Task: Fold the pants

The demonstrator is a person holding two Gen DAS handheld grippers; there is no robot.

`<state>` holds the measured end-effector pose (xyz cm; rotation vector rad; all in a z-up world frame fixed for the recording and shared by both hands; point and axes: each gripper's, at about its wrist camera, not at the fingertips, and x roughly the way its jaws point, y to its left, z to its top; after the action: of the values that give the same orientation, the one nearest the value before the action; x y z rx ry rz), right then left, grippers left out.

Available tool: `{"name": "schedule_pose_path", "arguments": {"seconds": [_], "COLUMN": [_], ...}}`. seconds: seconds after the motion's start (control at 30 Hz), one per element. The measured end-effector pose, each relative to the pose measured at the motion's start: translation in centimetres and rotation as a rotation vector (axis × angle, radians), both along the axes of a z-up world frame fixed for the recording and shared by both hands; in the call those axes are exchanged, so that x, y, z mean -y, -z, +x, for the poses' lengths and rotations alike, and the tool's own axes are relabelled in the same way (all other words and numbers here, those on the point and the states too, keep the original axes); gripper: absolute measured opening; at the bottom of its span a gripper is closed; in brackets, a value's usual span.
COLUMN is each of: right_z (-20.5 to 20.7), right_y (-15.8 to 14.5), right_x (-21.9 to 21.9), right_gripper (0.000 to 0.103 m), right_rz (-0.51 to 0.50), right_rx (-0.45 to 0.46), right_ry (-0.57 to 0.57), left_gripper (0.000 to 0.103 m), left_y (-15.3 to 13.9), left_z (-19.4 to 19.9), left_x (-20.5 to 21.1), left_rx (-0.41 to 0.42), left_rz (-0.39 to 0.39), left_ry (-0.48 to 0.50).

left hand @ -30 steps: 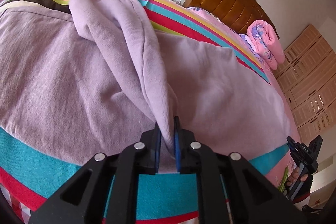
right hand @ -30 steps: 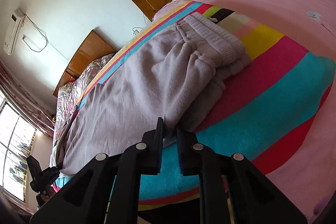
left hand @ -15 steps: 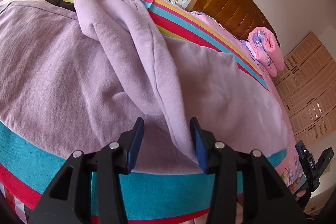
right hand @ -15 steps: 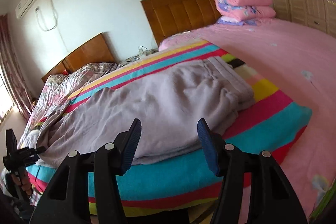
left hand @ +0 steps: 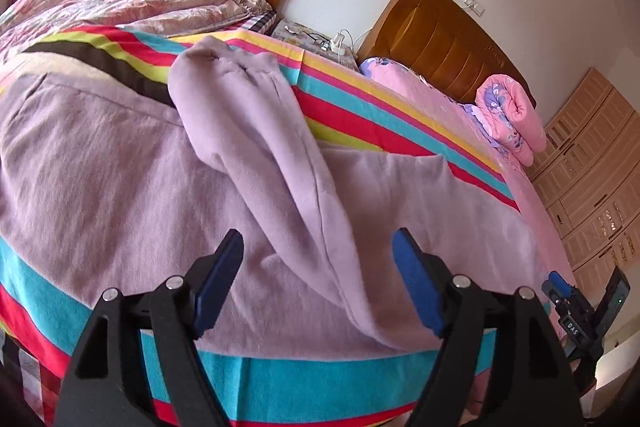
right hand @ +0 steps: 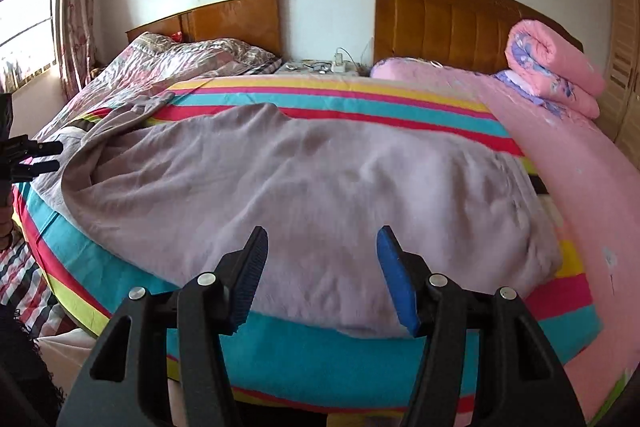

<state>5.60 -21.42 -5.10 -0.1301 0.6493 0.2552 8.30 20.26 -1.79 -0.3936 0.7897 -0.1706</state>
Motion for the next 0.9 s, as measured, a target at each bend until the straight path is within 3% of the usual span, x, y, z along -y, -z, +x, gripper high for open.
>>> {"name": "schedule_pose_path", "arguments": {"seconds": [0.07,0.17,0.3,0.5,0.6,0.63,0.7,0.73,0.77,0.8,0.9], "right_z": [3.5,9.0,14.7,18.4,19.5,19.9,20.6,20.9,21.2,21.5,21.5], "right_y": [-1.5,-2.3,-2.2,-1.2,0.1,0.4,1.0,1.2,1.3,1.4,1.6], "right_x": [-3.8,-9.9,-16.1,-18.8,-18.6,-18.4,-18.1,-17.9,-17.9,-18.0,-19.4], "right_gripper": [0.057,0.056,0.056,0.056,0.056,0.056,0.056,0.056,0.056,0.056,0.056], "right_rz": [-0.006,-0.049,-0.101,0.082,0.123,0.135,0.156,0.161,0.159,0.151,0.101], "right_rx": [0.004,0.003,-0.029,-0.052,-0.086,-0.102,-0.131,-0.141,-0.15,-0.158,-0.166], "right_ry": [-0.198,-0.441,-0.493,-0.453,-0.422,-0.411,-0.391,-0.385,-0.388,-0.4,-0.495], "left_gripper": [0.087,0.087,0.087,0.085,0.08,0.076,0.036,0.031,0.014,0.011,0.01], "left_y": [-1.1,-1.5,-0.8,1.0,2.3,2.8,4.1,4.4,3.9,2.9,-1.4], "left_z": [1.9,5.3,9.6,16.5,18.9,19.5,20.2,20.2,19.9,19.2,13.7], "left_x": [0.6,1.6,3.0,4.4,5.7,6.1,6.2,5.8,4.9,3.6,-2.9], "left_rx": [-0.015,-0.05,-0.143,-0.271,-0.308,-0.315,-0.342,-0.33,-0.285,-0.227,0.014], "left_rz": [0.034,0.052,0.122,0.354,0.479,0.511,0.565,0.566,0.536,0.501,0.219], "left_ry": [-0.003,0.014,0.044,0.076,0.153,0.178,0.205,0.197,0.181,0.14,-0.017]}}
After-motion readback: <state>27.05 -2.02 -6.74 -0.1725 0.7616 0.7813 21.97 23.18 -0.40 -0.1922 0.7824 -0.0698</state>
